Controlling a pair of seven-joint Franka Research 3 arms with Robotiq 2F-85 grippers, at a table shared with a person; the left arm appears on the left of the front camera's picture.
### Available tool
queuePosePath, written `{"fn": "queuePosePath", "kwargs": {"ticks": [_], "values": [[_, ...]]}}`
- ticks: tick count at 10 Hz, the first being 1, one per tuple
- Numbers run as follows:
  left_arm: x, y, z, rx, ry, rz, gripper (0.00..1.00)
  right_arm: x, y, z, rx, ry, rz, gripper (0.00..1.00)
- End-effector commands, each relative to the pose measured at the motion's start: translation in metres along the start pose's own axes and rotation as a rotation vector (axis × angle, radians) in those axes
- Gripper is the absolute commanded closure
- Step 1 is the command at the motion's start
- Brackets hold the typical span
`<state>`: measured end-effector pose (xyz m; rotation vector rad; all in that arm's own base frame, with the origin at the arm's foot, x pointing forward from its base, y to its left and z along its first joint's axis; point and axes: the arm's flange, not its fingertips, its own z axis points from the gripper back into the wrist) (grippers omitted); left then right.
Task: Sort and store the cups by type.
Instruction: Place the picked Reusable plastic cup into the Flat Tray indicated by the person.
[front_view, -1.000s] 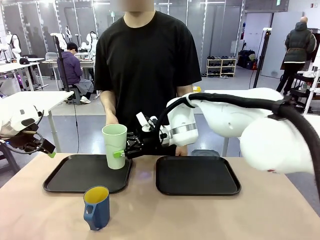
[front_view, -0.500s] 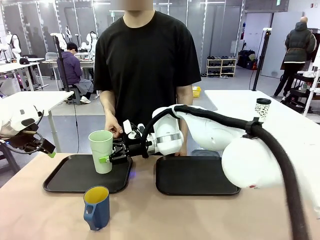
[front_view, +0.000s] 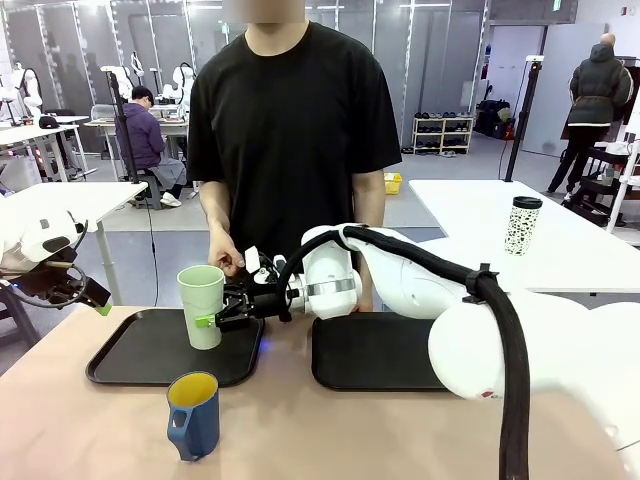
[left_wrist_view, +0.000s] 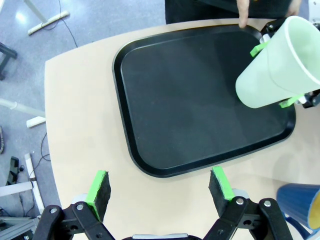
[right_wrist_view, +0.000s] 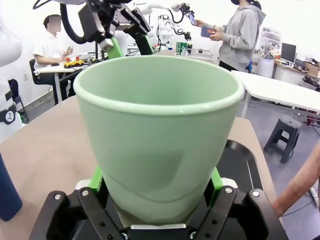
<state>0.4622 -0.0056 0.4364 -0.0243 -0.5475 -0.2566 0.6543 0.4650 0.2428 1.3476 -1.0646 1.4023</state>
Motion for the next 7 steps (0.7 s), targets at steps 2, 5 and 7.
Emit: {"fn": "queuePosePath", "kwargs": {"ticks": [2,5,7], "values": [[0.0,0.002,0.0,-0.009,-0.002,0.006,0.0,-0.006,-0.023,-0.013,-0.038,0.037,-0.06,0.15],[0.0,0.002,0.0,-0.009,-0.002,0.006,0.0,-0.015,-0.023,-0.01,-0.046,0.066,-0.078,0.15],[0.0,0.002,0.0,-0.009,-0.002,0.006,0.0,-0.018,-0.022,-0.008,-0.048,0.075,-0.081,0.15]]}}
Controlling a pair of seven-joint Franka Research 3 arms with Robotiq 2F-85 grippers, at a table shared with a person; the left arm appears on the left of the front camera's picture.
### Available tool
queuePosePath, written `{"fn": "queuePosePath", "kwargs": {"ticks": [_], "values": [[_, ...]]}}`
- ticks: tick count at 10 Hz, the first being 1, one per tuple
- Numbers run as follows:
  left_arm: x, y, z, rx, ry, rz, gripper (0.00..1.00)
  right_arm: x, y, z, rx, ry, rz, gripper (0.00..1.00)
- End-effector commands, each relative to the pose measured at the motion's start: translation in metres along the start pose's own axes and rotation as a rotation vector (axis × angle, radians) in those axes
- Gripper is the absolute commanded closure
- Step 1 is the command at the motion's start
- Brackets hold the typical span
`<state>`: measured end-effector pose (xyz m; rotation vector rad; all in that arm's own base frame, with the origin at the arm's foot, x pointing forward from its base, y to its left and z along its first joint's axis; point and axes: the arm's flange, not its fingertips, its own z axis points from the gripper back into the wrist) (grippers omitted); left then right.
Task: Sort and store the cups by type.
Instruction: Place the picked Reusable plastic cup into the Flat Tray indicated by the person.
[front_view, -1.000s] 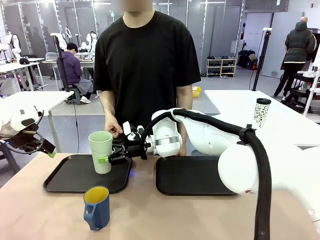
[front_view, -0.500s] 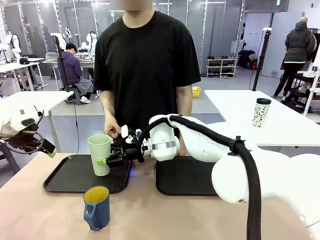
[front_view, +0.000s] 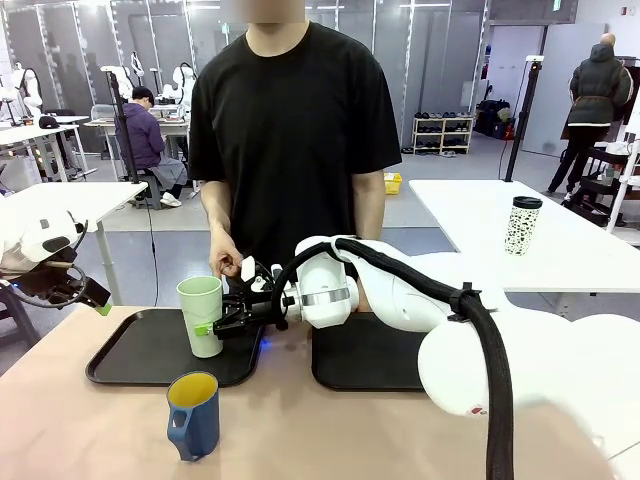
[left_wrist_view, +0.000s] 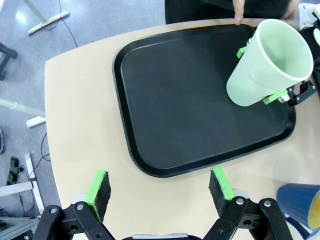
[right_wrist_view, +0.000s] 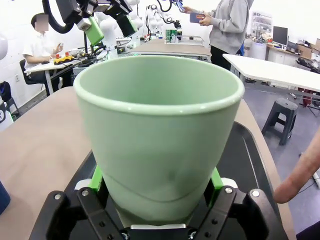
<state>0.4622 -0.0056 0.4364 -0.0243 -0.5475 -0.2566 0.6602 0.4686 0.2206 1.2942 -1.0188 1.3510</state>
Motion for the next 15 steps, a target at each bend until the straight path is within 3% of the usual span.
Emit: {"fn": "queuePosePath", "kwargs": {"ticks": [1,3,4,15], "values": [[0.0,0.002,0.0,-0.009,-0.002,0.006,0.0,0.005,-0.014,-0.004,0.003,0.033,-0.027,0.15],[0.0,0.002,0.0,-0.009,-0.002,0.006,0.0,0.003,-0.014,-0.003,-0.003,0.045,-0.036,0.12],[0.0,0.002,0.0,-0.009,-0.002,0.006,0.0,0.003,-0.013,-0.003,-0.006,0.048,-0.039,0.0],[0.0,0.002,0.0,-0.009,-0.002,0.006,0.0,0.008,0.002,0.034,-0.012,0.112,-0.048,0.0]]}}
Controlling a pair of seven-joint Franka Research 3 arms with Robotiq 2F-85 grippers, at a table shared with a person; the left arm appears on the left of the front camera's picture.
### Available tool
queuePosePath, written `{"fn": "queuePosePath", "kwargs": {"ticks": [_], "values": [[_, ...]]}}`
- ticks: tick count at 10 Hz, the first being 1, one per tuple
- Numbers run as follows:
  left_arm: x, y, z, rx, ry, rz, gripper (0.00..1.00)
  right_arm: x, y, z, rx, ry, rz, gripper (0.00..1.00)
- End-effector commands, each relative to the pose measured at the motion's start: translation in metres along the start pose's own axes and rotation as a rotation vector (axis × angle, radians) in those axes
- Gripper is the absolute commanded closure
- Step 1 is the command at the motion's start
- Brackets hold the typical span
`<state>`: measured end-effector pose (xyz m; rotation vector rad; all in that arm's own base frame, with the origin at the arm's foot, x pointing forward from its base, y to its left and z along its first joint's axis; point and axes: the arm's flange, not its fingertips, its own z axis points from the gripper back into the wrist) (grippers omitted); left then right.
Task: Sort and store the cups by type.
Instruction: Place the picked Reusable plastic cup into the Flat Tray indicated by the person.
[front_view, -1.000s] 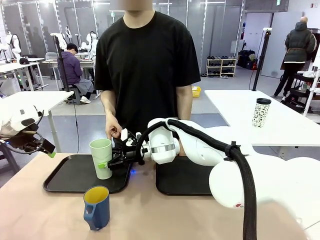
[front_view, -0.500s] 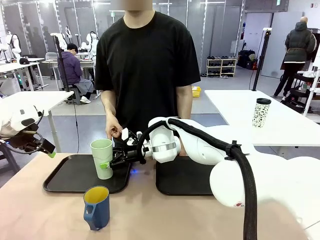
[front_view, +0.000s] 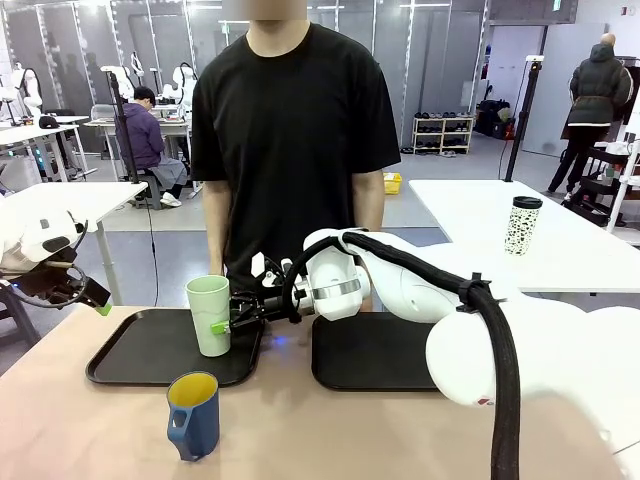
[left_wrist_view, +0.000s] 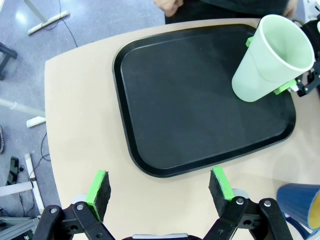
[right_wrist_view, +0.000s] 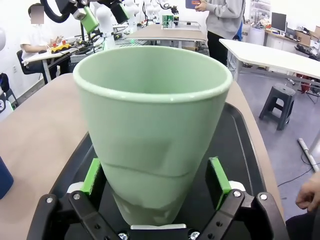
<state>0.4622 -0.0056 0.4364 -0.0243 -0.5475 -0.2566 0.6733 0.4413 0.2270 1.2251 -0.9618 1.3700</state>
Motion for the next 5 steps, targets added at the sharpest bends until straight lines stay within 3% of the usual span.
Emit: {"fn": "queuePosePath", "kwargs": {"ticks": [1,5], "values": [[0.0,0.002,0.0,-0.009,-0.002,0.006,0.0,0.002,0.011,0.008,0.008,0.045,-0.041,0.0],[0.0,0.002,0.0,-0.009,-0.002,0.006,0.0,-0.002,0.017,0.021,-0.006,0.063,-0.039,0.0]]}}
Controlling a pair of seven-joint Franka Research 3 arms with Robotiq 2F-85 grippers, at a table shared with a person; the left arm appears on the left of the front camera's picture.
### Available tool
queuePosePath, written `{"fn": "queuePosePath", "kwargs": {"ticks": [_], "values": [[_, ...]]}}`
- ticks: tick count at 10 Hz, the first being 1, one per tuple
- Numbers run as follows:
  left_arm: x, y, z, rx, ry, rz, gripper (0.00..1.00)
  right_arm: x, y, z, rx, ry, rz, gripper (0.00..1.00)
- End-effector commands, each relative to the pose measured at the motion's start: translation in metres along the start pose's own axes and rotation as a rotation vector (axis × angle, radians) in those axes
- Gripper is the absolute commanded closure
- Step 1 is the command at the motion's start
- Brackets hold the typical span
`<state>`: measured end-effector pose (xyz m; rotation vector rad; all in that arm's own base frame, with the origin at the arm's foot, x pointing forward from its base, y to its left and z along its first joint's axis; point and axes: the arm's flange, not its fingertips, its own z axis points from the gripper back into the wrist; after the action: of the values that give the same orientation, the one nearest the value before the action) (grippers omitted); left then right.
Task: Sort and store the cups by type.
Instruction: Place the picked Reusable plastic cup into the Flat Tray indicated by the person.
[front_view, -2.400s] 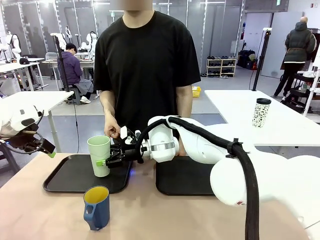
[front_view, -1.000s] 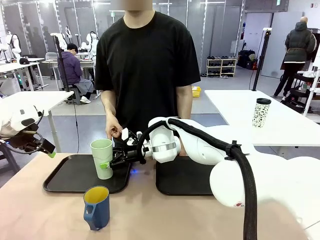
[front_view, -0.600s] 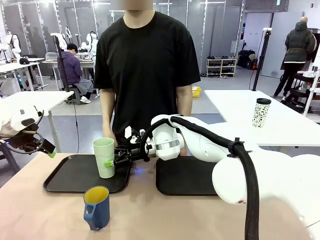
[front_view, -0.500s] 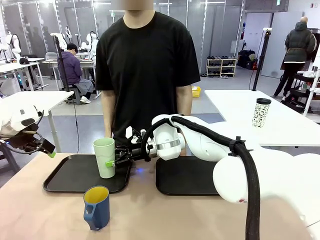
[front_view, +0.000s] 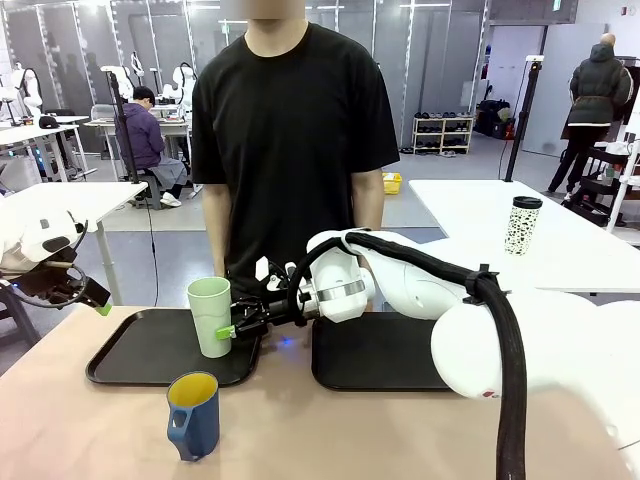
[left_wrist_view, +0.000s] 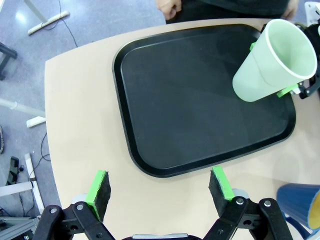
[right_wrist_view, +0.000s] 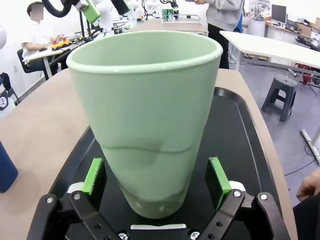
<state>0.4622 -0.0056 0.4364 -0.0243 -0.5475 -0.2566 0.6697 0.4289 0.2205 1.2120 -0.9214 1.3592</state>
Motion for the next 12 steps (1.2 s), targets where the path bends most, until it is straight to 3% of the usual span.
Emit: {"fn": "queuePosePath", "kwargs": {"ticks": [1,4,10,11,12], "values": [[0.0,0.002,0.0,-0.009,-0.002,0.006,0.0,0.006,0.013,0.016,-0.007,0.043,-0.01,0.0],[0.0,0.002,0.0,-0.009,-0.002,0.006,0.0,0.01,0.02,0.033,-0.023,0.101,-0.015,0.0],[0.0,0.002,0.0,-0.009,-0.002,0.006,0.0,0.031,0.044,0.074,-0.056,0.331,-0.029,0.0],[0.0,0.002,0.0,-0.009,-0.002,0.006,0.0,0.02,0.021,0.061,-0.05,0.244,0.016,0.0],[0.0,0.002,0.0,-0.009,-0.002,0.006,0.0,0.02,0.021,0.061,-0.05,0.244,0.016,0.0]]}}
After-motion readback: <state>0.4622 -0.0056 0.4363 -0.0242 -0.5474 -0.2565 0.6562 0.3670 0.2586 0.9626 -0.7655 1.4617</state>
